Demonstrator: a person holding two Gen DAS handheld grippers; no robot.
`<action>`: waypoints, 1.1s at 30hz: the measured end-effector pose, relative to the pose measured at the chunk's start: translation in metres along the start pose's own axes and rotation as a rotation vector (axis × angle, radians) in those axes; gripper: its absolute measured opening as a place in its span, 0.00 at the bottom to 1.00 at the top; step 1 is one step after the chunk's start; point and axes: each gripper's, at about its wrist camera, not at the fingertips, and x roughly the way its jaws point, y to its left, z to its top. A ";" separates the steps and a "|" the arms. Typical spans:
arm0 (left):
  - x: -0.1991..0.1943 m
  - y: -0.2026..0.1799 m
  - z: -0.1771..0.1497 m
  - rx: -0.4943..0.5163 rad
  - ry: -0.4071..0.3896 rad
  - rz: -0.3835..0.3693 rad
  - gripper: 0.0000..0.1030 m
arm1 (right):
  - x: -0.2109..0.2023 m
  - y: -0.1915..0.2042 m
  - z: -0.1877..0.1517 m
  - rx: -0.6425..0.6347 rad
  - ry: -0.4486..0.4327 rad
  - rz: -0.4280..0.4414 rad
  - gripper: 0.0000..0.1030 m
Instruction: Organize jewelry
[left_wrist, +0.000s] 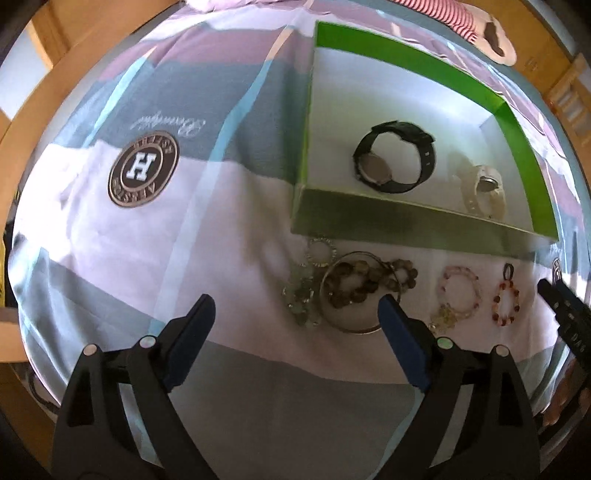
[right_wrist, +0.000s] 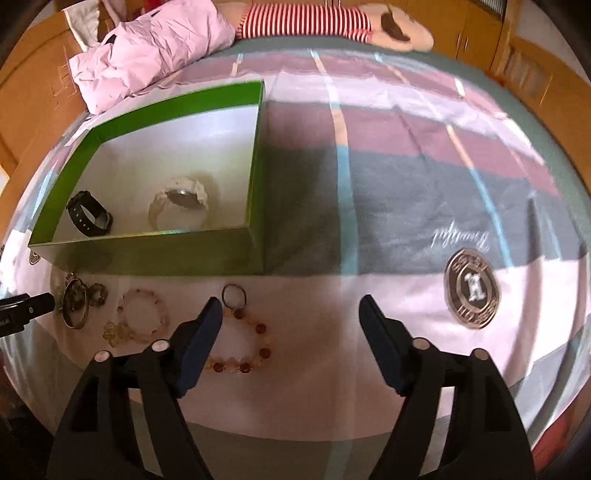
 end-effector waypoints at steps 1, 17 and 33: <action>0.003 -0.002 -0.001 0.000 0.014 -0.008 0.88 | 0.005 0.004 -0.002 -0.016 0.019 0.009 0.60; 0.018 -0.033 -0.011 0.094 0.059 -0.017 0.90 | 0.014 0.054 -0.024 -0.173 0.076 0.024 0.60; 0.025 -0.051 -0.020 0.122 0.073 0.005 0.92 | 0.012 0.095 -0.049 -0.306 0.091 0.041 0.31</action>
